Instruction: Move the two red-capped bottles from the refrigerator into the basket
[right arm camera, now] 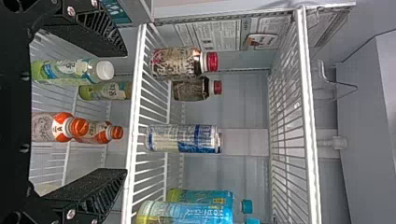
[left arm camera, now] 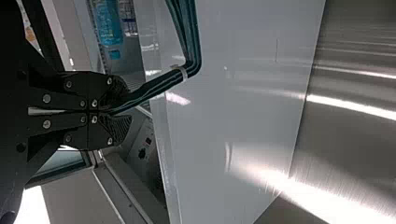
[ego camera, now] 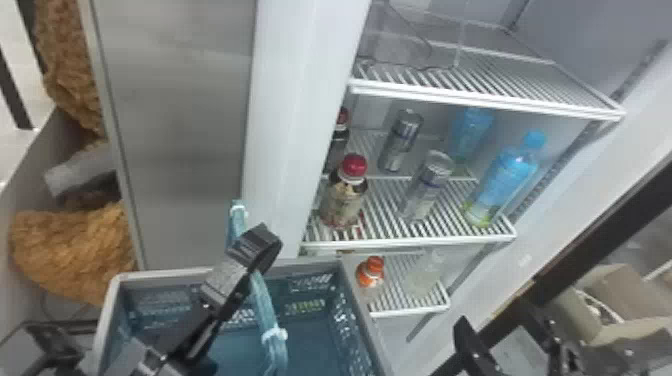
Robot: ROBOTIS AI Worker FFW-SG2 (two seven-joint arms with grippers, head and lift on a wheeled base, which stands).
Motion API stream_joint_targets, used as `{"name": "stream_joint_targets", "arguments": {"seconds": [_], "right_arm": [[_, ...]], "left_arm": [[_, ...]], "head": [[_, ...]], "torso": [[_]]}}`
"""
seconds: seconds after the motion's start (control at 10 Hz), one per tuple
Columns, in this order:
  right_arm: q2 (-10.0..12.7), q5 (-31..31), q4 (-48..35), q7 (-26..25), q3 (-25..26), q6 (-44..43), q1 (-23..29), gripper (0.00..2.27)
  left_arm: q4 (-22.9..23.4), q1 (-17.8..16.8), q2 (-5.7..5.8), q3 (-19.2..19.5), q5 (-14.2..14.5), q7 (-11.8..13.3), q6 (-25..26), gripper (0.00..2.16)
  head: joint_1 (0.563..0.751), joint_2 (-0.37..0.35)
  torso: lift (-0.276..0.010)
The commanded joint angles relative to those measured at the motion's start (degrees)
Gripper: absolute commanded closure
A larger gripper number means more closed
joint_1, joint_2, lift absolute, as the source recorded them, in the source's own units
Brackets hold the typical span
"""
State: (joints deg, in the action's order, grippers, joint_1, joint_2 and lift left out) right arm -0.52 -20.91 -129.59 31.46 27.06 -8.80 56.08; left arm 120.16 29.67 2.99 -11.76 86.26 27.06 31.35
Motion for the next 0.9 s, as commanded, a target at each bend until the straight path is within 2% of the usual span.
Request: {"name": "stream_joint_targets", "arguments": {"seconds": [0.0, 0.5, 0.8], "right_arm": [[0.0, 0.11, 0.14, 0.0, -0.1, 0.36, -0.11, 0.13], [0.0, 0.34, -0.28, 0.0, -0.33, 2.05, -0.95, 0.12], [-0.09, 0.45, 0.14, 0.0, -2.38, 3.6, -4.19, 0.12]], "left_arm": [[0.0, 0.0, 0.0, -0.01, 0.0, 0.01, 0.0, 1.2], [0.0, 0.0, 0.0, -0.01, 0.0, 0.01, 0.0, 1.2], [0.0, -0.14, -0.09, -0.01, 0.0, 0.01, 0.0, 1.2]], "head": [[0.695, -0.35], [0.695, -0.35], [0.695, -0.35]], "torso": [[0.0], [0.0], [0.0]]}}
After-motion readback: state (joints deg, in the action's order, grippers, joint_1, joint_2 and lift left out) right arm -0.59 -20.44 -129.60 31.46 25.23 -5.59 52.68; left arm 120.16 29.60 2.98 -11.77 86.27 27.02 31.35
